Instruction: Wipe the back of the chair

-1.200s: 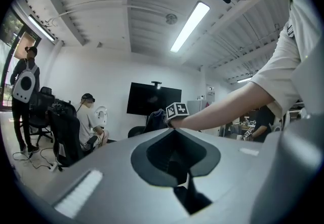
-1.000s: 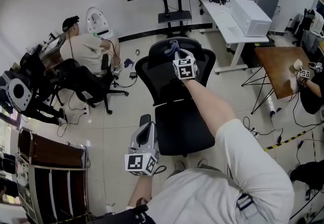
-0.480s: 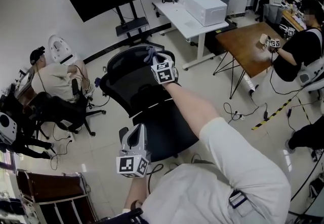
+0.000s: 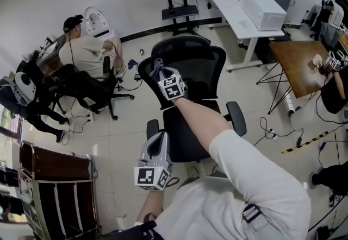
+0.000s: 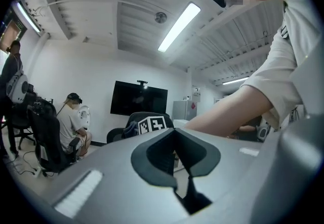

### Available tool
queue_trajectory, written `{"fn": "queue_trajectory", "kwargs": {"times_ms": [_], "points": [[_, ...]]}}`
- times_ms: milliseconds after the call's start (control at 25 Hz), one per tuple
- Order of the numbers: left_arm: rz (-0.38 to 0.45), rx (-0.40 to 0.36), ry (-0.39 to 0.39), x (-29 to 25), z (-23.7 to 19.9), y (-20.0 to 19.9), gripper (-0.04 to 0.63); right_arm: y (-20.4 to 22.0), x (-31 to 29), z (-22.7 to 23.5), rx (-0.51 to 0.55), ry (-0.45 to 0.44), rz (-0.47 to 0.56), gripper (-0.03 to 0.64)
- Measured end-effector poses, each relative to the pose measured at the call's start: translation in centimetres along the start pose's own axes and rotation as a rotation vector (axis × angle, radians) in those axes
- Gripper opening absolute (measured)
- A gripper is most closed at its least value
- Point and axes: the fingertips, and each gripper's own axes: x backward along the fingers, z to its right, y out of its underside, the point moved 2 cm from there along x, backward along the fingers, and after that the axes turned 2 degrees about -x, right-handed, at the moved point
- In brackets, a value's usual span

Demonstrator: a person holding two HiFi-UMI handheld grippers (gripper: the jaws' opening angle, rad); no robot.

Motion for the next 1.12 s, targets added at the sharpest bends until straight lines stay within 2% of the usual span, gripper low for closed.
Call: {"fn": "queue_trajectory", "kwargs": {"times_ms": [120,240,360,560,640,760,880,960,1120], "points": [[-0.030,0.016,0.002,-0.3,0.6,1.2,0.127,0.4,-0.7,1.0,-0.021,-0.003,-0.005,0.032],[-0.042,0.034,0.016,-2.1,0.3,0.5,0.127,-0.3,-0.7,4.2,-0.020,0.036,-0.014,0.032],[-0.034,0.028,0.053,-2.8,0.0,-0.1,0.127,0.3,1.3,9.1,-0.019,0.121,-0.025,0.032],[-0.034,0.025,0.132,-2.4,1.7,0.4,0.127,2.7,8.4,18.2,-0.011,0.283,-0.038,0.032],[-0.043,0.027,0.155,-2.4,2.8,0.7,0.127,3.9,10.3,20.1,-0.024,0.296,-0.064,0.032],[-0.054,0.025,0.168,-3.5,4.1,0.5,0.127,3.2,10.7,21.2,-0.002,0.285,-0.057,0.032],[-0.059,0.021,0.148,-5.5,3.8,0.4,0.127,2.7,7.5,19.1,0.000,0.213,-0.042,0.032],[-0.062,0.018,0.122,-5.4,2.9,1.1,0.127,4.8,4.1,14.8,0.003,0.138,-0.071,0.032],[-0.059,0.019,0.050,-5.3,0.3,0.8,0.127,5.9,-3.9,4.3,0.020,-0.027,-0.105,0.032]]}}
